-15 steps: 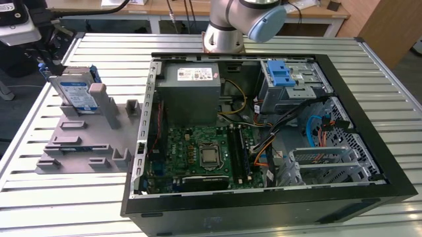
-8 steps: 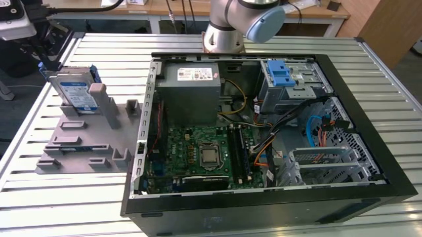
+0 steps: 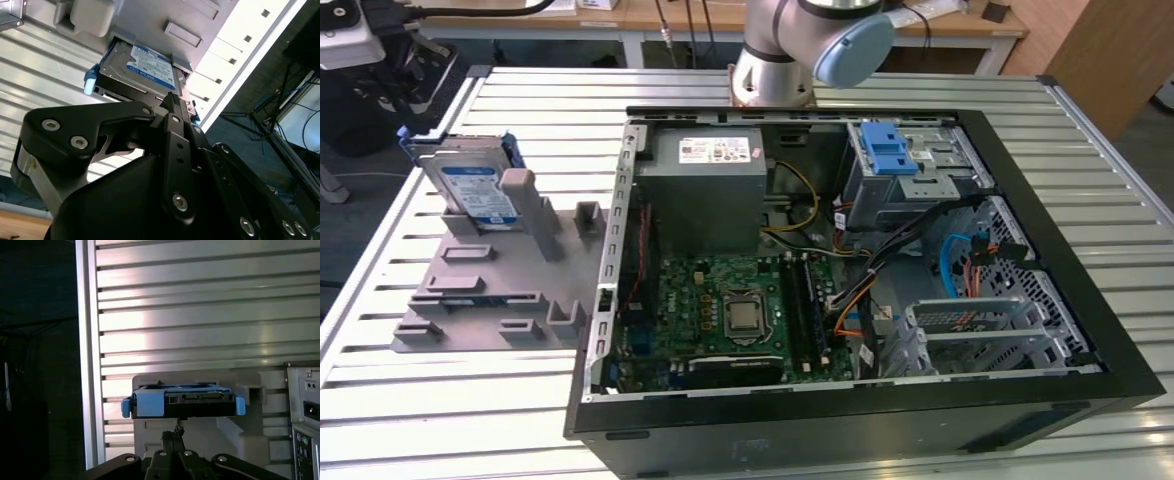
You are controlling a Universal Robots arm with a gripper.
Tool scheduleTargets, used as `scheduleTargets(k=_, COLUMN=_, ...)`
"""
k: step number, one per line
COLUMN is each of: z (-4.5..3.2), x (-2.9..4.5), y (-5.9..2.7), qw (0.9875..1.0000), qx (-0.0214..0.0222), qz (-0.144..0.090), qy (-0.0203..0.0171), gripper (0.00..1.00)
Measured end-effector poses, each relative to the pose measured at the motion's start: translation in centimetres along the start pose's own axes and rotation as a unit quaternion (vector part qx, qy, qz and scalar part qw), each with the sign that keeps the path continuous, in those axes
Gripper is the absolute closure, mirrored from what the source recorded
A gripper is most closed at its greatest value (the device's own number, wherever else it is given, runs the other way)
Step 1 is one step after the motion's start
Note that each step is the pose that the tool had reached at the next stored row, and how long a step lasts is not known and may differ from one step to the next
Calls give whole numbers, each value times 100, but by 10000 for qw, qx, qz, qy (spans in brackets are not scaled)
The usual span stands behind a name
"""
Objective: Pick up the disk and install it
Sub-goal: 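Reach for the disk, then pick up the disk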
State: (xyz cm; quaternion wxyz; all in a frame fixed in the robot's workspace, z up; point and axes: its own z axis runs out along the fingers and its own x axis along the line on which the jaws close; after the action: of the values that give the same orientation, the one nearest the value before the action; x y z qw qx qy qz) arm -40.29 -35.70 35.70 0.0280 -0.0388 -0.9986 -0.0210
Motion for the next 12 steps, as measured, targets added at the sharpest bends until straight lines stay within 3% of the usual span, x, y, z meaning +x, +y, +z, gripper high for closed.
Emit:
scheduleTargets(k=3, z=8, x=47, y=3, qw=10000, qx=0, qz=0, qy=-5, gripper=89)
scheduleTargets(k=12, z=9, x=54, y=2, qw=10000, qx=-1, qz=-1, qy=-5, gripper=89)
